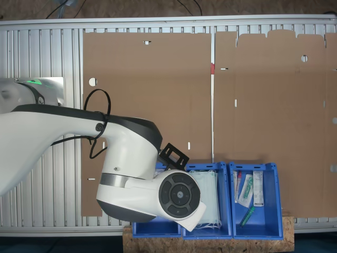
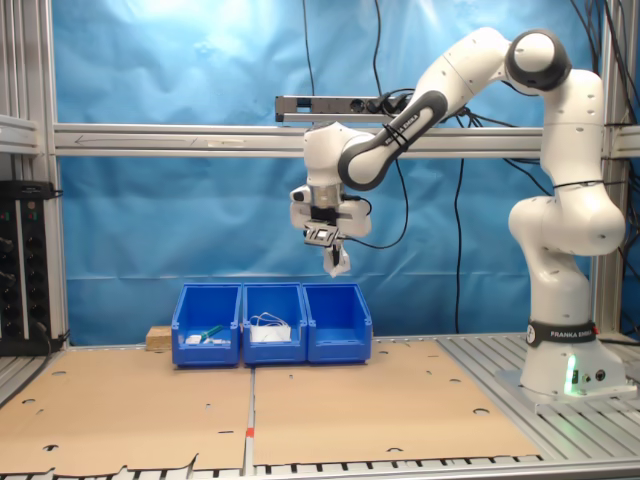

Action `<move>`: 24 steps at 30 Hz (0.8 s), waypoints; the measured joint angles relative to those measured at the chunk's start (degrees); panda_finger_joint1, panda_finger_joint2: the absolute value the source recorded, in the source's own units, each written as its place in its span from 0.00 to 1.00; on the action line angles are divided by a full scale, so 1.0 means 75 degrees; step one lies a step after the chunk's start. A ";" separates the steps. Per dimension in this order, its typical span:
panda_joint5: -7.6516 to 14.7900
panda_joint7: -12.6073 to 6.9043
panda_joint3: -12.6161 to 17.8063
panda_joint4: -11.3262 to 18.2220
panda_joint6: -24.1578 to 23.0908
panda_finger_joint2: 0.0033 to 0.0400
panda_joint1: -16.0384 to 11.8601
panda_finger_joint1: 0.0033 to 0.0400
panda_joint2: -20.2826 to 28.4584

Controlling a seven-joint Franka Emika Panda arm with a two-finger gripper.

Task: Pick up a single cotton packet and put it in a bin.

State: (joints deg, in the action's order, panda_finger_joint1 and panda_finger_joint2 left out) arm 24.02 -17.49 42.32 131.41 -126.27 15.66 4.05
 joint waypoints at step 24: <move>0.0061 0.0000 0.0142 -0.0127 -0.0069 0.04 0.0002 0.04 -0.0401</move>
State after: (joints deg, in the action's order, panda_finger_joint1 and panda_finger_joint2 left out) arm 24.48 -17.49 43.39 130.46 -126.79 15.67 1.04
